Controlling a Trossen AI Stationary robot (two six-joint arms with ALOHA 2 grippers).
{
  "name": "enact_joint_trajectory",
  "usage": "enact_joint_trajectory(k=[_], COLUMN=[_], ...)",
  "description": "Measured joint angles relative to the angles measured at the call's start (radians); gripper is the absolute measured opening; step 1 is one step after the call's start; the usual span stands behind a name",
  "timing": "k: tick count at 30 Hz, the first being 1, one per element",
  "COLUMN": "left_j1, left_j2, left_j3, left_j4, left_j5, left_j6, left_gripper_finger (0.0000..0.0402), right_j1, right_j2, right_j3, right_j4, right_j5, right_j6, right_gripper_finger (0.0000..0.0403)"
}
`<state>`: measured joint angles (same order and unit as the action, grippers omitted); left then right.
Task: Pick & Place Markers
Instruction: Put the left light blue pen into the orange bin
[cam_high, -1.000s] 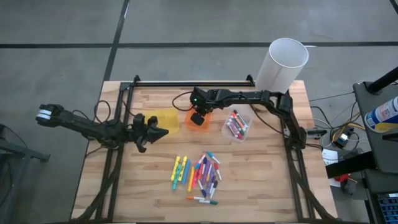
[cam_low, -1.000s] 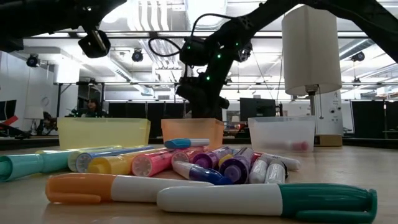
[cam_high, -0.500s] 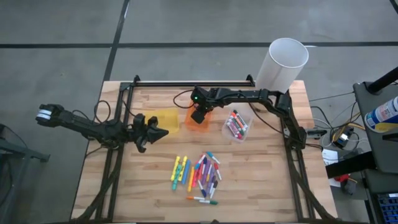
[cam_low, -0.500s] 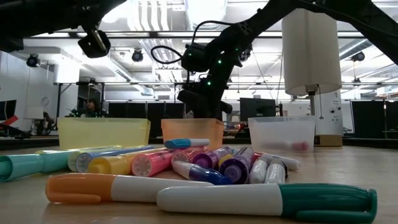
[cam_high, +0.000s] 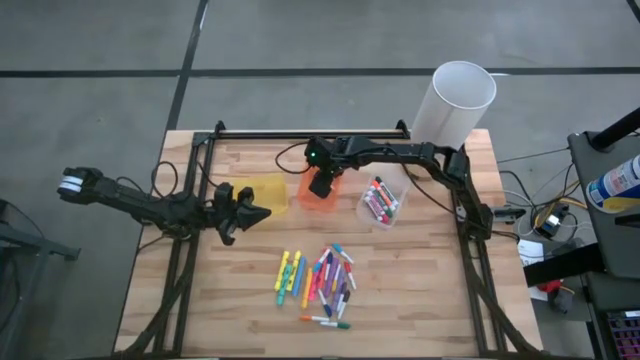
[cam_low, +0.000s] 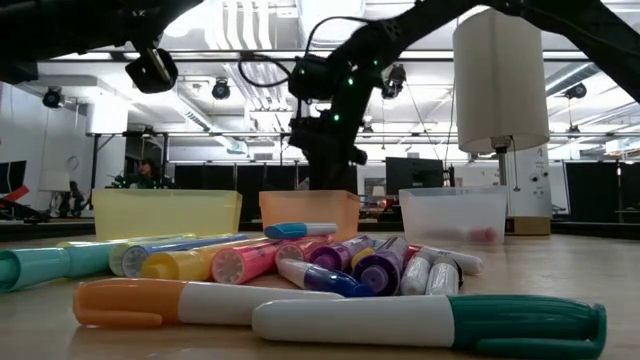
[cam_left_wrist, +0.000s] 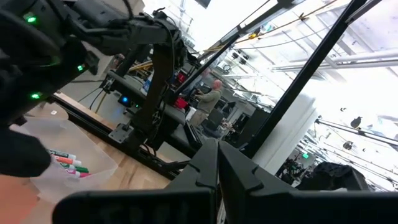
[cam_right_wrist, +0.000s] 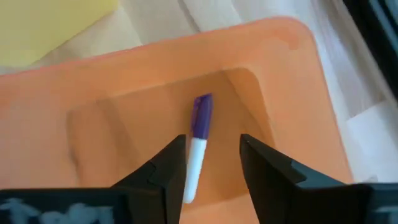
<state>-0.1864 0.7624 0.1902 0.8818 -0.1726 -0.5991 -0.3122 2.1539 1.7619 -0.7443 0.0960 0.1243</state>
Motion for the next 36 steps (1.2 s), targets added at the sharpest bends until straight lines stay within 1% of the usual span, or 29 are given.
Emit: enact_joint_trajectory(k=[4, 7, 11, 16, 21, 26, 30, 36], left_j1=[0.0, 0.0, 0.0, 0.0, 0.0, 0.001, 0.001, 0.001], left_j2=[0.0, 0.0, 0.0, 0.0, -0.002, -0.019, -0.038, -0.056], left_j3=[0.0, 0.0, 0.0, 0.0, 0.0, 0.0, 0.0, 0.001], left_j4=[-0.003, -0.003, -0.003, -0.003, -0.001, 0.001, 0.001, 0.001], left_j5=[0.0, 0.0, 0.0, 0.0, 0.003, 0.034, 0.078, 0.107], left_j6=[0.0, 0.0, 0.0, 0.0, 0.005, 0.025, 0.024, 0.024], left_gripper_finger=[0.0009, 0.0009, 0.0009, 0.0009, 0.0009, 0.0009, 0.0009, 0.0009], right_j1=[0.043, 0.086, 0.154, 0.253, 0.347, 0.408, 0.446, 0.49], right_j2=[-0.002, -0.003, -0.003, -0.003, -0.003, -0.003, -0.003, 0.006], right_j3=[0.05, 0.094, 0.146, 0.194, 0.198, 0.174, 0.144, 0.093], right_j4=[-0.094, -0.202, -0.271, -0.275, -0.274, -0.269, -0.248, -0.206], right_j5=[-0.026, -0.028, -0.028, -0.029, -0.029, -0.028, -0.029, -0.037], right_j6=[-0.118, -0.214, -0.271, -0.329, -0.348, -0.34, -0.335, -0.353], right_gripper_finger=[0.0138, 0.0129, 0.0117, 0.0105, 0.01, 0.0103, 0.0109, 0.0126])
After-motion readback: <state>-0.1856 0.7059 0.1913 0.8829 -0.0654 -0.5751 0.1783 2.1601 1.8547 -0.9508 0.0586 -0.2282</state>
